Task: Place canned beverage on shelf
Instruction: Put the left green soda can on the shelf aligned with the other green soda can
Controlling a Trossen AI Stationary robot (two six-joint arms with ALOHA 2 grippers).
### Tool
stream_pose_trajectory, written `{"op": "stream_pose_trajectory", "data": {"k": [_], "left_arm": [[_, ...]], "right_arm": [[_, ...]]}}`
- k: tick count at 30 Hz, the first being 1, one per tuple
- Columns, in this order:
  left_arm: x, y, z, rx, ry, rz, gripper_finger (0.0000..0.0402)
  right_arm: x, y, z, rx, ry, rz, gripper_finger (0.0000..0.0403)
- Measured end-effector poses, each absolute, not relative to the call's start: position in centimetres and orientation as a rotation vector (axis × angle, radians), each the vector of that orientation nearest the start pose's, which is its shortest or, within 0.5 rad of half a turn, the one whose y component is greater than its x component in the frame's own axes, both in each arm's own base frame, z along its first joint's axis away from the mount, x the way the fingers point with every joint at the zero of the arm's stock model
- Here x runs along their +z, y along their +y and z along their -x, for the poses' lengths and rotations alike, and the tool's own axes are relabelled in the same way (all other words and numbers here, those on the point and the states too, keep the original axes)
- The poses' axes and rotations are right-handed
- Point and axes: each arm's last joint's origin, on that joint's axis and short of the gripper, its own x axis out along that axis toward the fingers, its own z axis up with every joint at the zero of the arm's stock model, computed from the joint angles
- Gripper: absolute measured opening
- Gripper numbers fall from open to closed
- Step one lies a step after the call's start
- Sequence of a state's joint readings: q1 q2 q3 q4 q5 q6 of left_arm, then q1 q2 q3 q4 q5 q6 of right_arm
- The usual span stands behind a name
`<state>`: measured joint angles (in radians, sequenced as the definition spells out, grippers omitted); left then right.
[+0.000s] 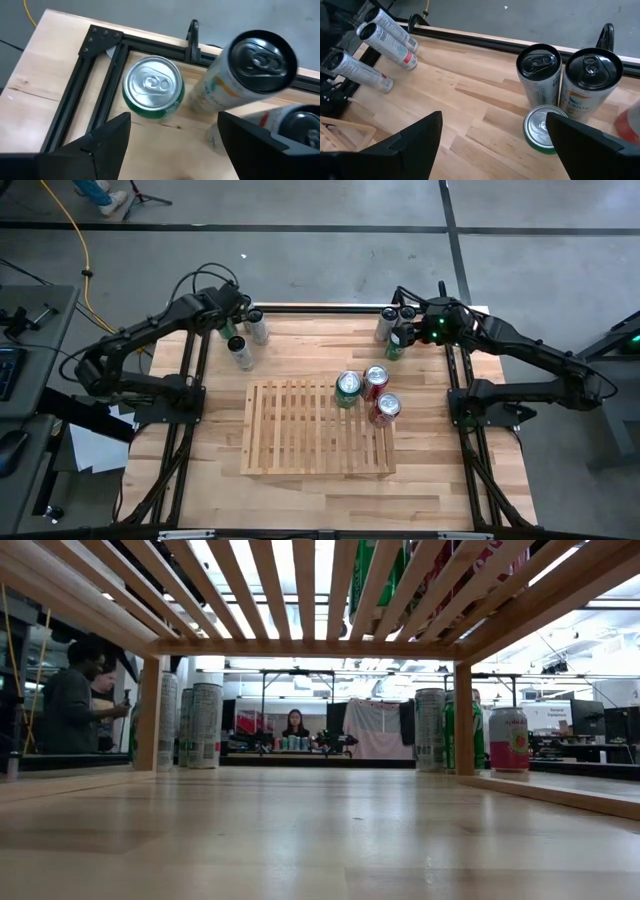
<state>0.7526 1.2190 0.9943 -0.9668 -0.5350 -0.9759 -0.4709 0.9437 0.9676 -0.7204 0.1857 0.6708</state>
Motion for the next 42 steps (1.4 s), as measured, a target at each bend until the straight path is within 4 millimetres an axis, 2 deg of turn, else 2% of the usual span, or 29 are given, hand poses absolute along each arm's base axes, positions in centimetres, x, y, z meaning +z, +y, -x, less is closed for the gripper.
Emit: {"op": "stream_pose_trajectory", "data": {"k": [14, 20, 24, 27, 39, 42], "left_arm": [[26.9, 15.7, -14.8, 1.664, 0.619, 0.827, 0.0291], [26.0, 16.7, -14.8, 1.679, 0.671, 0.863, 0.0333], [25.3, 17.1, -15.1, 1.628, 0.723, 0.942, 0.0358], [24.9, 17.0, -15.4, 1.576, 0.782, 0.945, 0.0359], [24.1, 17.2, -15.9, 1.622, 0.822, 0.889, 0.0361], [24.3, 17.0, -15.6, 1.696, 0.790, 0.883, 0.0361]], "right_arm": [[32.1, -8.8, -16.0, -0.839, 0.476, -0.697, 0.0341], [32.1, -8.7, -16.0, -0.837, 0.476, -0.698, 0.0341], [32.1, -8.7, -16.0, -0.826, 0.478, -0.703, 0.0341], [32.1, -8.7, -16.0, -0.824, 0.479, -0.703, 0.0341], [32.1, -8.7, -16.1, -0.803, 0.484, -0.713, 0.0341], [32.1, -8.7, -16.1, -0.803, 0.484, -0.713, 0.0341]]}}
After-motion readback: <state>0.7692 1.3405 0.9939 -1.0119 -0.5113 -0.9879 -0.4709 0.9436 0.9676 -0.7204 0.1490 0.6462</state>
